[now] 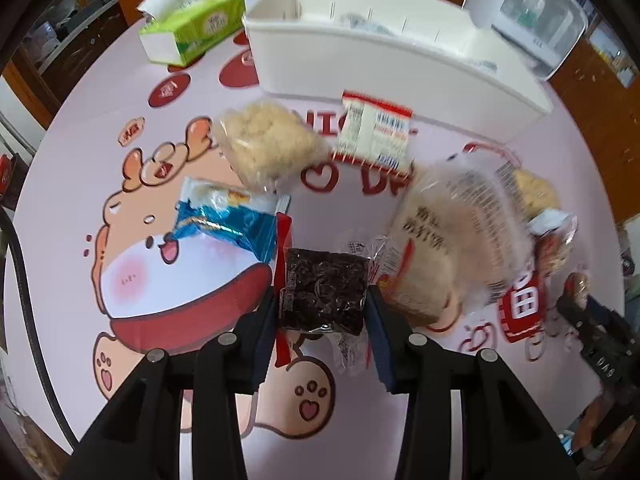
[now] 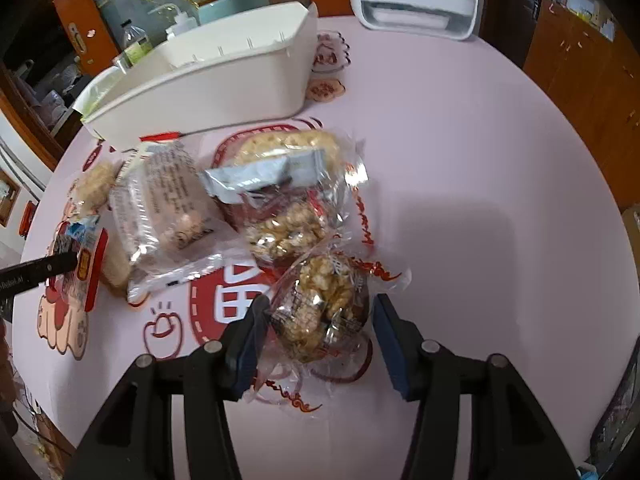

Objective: Organize snacks
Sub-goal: 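Grasp the dark red-edged packet with the left tool while the right grasps a nut bag, then lift both held packets and carry them over the white tray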

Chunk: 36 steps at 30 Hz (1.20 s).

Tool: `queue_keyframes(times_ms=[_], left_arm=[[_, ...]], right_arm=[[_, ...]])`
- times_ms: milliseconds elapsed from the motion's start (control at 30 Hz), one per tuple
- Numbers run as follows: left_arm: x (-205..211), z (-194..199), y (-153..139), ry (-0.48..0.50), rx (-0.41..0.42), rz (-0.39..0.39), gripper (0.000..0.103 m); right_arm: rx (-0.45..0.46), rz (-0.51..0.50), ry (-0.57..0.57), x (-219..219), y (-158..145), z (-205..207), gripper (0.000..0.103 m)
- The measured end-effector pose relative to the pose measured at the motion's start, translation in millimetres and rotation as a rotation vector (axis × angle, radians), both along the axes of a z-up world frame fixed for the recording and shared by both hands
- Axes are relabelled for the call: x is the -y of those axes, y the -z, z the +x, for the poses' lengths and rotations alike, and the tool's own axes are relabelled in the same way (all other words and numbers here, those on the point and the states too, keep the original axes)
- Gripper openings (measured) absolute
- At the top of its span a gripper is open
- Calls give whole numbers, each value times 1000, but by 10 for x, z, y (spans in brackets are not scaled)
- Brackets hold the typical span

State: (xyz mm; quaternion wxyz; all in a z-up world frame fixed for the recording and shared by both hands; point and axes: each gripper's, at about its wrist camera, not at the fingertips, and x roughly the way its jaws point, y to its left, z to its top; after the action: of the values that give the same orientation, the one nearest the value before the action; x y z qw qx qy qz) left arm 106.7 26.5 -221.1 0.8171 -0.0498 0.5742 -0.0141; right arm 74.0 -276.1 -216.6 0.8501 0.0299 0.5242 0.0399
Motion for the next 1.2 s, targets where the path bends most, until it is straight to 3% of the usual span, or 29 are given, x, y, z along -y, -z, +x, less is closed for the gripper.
queue_keyframes(times_ms=[333,500,733,967,1200], left_arm=[[108,-11,-998,55,203,-65,40],[288,107,-1634,107,338,-73,40],[414,343,-2174,135,461,-47,41],[390,737,-2315,106,500,-21,41],[352,1300,-2111,51,493,2,41]], right_arm=[[141,36,-44,-184,-626,-15,53],[262,66,-69,-306,-1085,207,53],[428,95,-65,-490,-1742,603,53],[519,106,-26,-597,-2075,1060,53],[512,102,9,-726,-2059,1524,53]])
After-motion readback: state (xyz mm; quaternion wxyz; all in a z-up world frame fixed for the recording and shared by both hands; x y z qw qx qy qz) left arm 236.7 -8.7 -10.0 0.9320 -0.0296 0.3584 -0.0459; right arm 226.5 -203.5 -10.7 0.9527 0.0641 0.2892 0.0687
